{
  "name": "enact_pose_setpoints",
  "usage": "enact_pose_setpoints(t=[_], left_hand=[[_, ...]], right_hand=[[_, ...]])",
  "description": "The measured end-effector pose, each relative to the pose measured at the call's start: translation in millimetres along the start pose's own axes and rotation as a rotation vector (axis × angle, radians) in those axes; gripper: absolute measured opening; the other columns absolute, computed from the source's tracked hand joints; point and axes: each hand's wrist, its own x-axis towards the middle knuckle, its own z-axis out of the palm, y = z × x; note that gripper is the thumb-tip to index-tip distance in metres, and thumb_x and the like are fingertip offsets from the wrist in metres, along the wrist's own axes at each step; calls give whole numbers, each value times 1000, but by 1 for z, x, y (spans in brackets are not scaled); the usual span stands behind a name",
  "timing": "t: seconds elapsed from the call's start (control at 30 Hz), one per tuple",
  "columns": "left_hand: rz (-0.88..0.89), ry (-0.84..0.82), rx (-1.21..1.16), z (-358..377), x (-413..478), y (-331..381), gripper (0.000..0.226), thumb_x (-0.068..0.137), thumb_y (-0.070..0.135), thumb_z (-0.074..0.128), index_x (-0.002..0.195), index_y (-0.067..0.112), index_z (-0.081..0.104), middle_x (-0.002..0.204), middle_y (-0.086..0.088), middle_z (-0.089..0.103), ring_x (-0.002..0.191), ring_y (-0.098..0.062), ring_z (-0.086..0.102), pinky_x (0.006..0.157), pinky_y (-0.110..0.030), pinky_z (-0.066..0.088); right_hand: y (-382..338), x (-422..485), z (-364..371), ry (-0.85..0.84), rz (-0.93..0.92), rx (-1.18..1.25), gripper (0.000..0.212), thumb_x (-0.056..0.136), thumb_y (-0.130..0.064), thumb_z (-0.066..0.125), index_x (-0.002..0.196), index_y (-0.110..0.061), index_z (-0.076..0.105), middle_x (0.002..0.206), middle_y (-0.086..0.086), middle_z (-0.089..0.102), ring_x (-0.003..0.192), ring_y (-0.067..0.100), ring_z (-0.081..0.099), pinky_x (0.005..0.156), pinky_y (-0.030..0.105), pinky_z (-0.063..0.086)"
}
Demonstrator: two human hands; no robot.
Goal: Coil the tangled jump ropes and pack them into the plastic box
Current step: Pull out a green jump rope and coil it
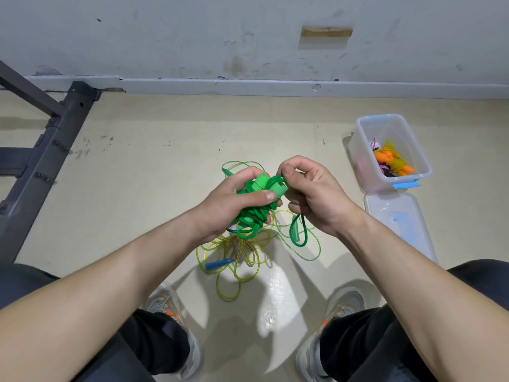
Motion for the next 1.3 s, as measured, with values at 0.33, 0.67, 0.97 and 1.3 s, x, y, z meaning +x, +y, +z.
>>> enact_pose_setpoints(t=[0.33,0.67,0.97,1.3], left_hand=[[-58,4,-164,-5,2,1,50,87,16,62,128,-6,43,93,-20,64,66,-29,58,52,-32,51],[21,-63,70,2,-4,7,28,86,18,66,104,2,53,89,-18,69,64,-30,62,58,-32,53],[68,-32,153,8,-8,7,36,83,24,74,98,-3,54,90,-29,67,64,-22,67,58,-33,54],[81,-43,169,9,-8,13,27,85,21,70,94,1,55,84,-20,66,64,-27,61,59,-34,55]], right_hand=[[2,3,-5,140,-325,-740,20,99,-19,62,90,-33,71,82,-11,74,76,6,65,71,22,49],[-9,6,-18,-187,140,-405,31,92,-37,54,68,-25,70,54,-4,32,47,9,22,45,23,17],[-14,5,-20,-288,383,-366,34,86,-39,56,56,-25,64,52,-7,36,48,8,23,46,26,12],[-15,3,-17,-260,503,-53,33,70,-32,74,58,-18,47,63,0,13,49,8,11,43,21,9]])
